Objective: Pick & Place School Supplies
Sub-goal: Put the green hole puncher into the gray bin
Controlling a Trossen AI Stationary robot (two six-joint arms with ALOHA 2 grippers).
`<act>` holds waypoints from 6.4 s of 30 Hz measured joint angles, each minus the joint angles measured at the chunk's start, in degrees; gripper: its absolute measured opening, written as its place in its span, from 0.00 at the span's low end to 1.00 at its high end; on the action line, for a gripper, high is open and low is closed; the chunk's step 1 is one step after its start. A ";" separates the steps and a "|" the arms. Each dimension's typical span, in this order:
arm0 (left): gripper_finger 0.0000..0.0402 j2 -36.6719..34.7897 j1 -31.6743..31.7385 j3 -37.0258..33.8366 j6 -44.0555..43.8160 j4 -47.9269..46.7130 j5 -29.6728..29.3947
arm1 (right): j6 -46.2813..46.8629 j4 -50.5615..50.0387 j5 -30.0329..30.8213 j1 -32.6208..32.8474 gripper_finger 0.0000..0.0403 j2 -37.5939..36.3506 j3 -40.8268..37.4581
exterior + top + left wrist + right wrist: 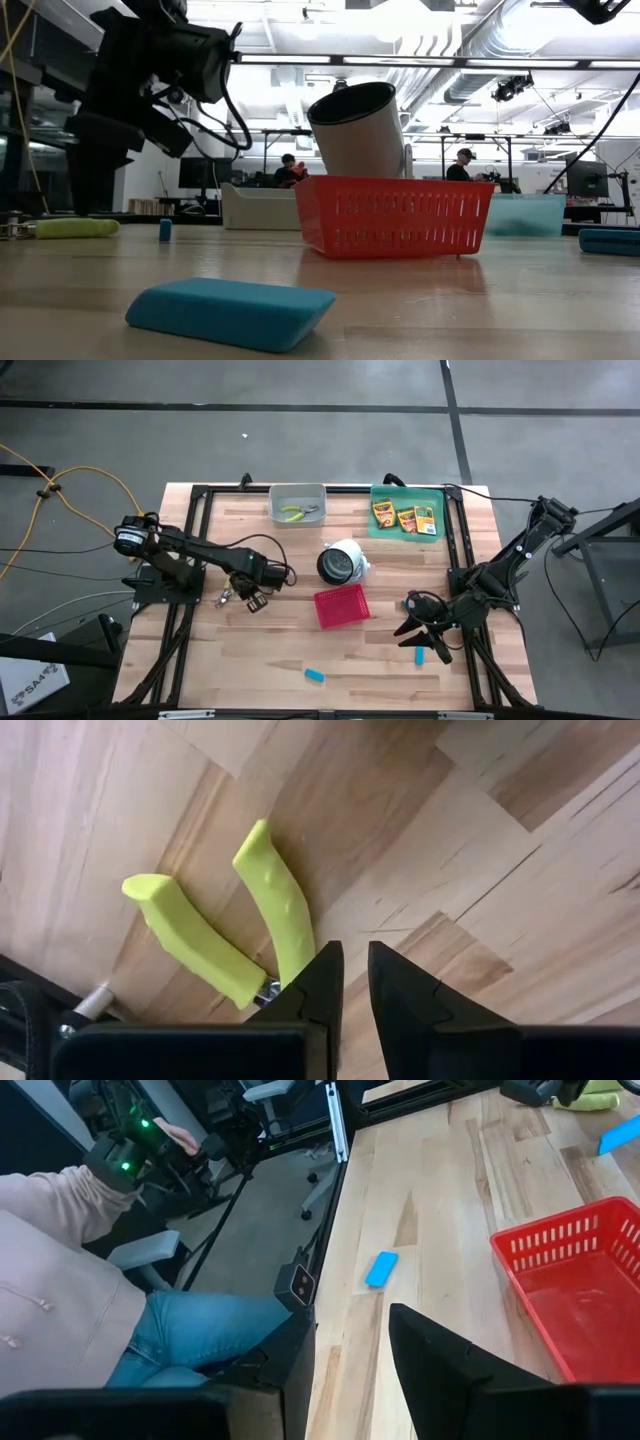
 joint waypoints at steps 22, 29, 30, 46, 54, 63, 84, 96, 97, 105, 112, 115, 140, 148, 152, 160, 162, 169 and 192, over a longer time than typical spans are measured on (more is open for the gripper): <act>0.27 0.00 2.35 0.00 5.41 -1.80 -2.98 | 0.34 -0.02 -0.06 0.00 0.30 -0.01 0.00; 0.32 0.00 2.51 -0.36 5.18 -1.69 -4.23 | 0.42 -0.04 -0.06 0.00 0.30 0.00 0.00; 0.33 0.00 2.51 -0.60 4.81 -1.69 -4.21 | 0.42 -0.04 -0.06 0.00 0.30 -0.01 0.00; 0.33 0.02 2.26 -4.94 3.55 3.23 -1.97 | 0.46 -0.04 0.11 0.00 0.30 0.00 0.00; 0.33 0.02 2.27 -5.69 3.44 3.48 -1.93 | 1.73 -0.04 0.11 0.00 0.30 0.00 0.00; 0.27 0.02 2.27 -5.77 3.44 3.54 -1.93 | 1.73 -0.04 0.11 0.00 0.30 -0.02 0.00; 0.08 -0.02 2.29 -5.70 3.76 3.62 -1.23 | 1.71 -0.04 0.11 0.00 0.30 0.00 0.00; 0.16 0.00 2.29 -5.77 5.13 3.83 -0.50 | 1.75 -0.04 0.11 0.00 0.30 -0.02 0.00; 0.17 0.01 2.29 -5.77 5.13 3.90 -0.60 | 1.75 -0.04 0.11 0.00 0.30 0.00 0.00; 0.20 0.04 2.29 -5.79 5.07 5.16 -0.60 | 1.75 -0.04 0.09 0.00 0.30 0.00 0.00; 0.20 -0.19 2.29 -7.99 4.97 8.39 -0.51 | 2.20 -0.04 -0.06 0.00 0.30 -0.01 0.00; 0.20 -0.20 2.29 -8.83 4.95 8.58 -0.16 | 2.20 -0.04 -0.06 0.00 0.30 0.00 0.00; 0.08 0.17 2.27 -3.41 12.57 5.21 -0.12 | 2.03 -0.04 -0.06 0.00 0.30 -0.02 0.00; 0.08 0.13 3.87 3.11 16.55 -0.20 -8.63 | 1.97 -0.04 -0.06 0.00 0.30 0.00 0.00; 0.08 0.09 6.27 7.28 19.68 -1.63 -13.91 | 1.97 -0.04 -0.06 0.00 0.30 0.00 0.00; 0.08 0.07 16.04 15.94 32.74 -1.56 -15.93 | 1.97 -0.07 -0.08 0.00 0.30 0.00 0.00; 0.08 0.07 19.38 18.42 37.07 -0.87 -15.57 | 1.97 -0.08 -0.08 0.01 0.30 0.00 0.00; 0.08 0.07 31.23 26.46 50.44 4.30 -2.17 | 1.97 -0.09 -0.08 0.02 0.30 0.00 0.00; 0.08 14.48 37.91 30.12 67.19 25.16 -0.90 | 2.05 -0.52 -0.06 0.17 0.30 0.02 0.00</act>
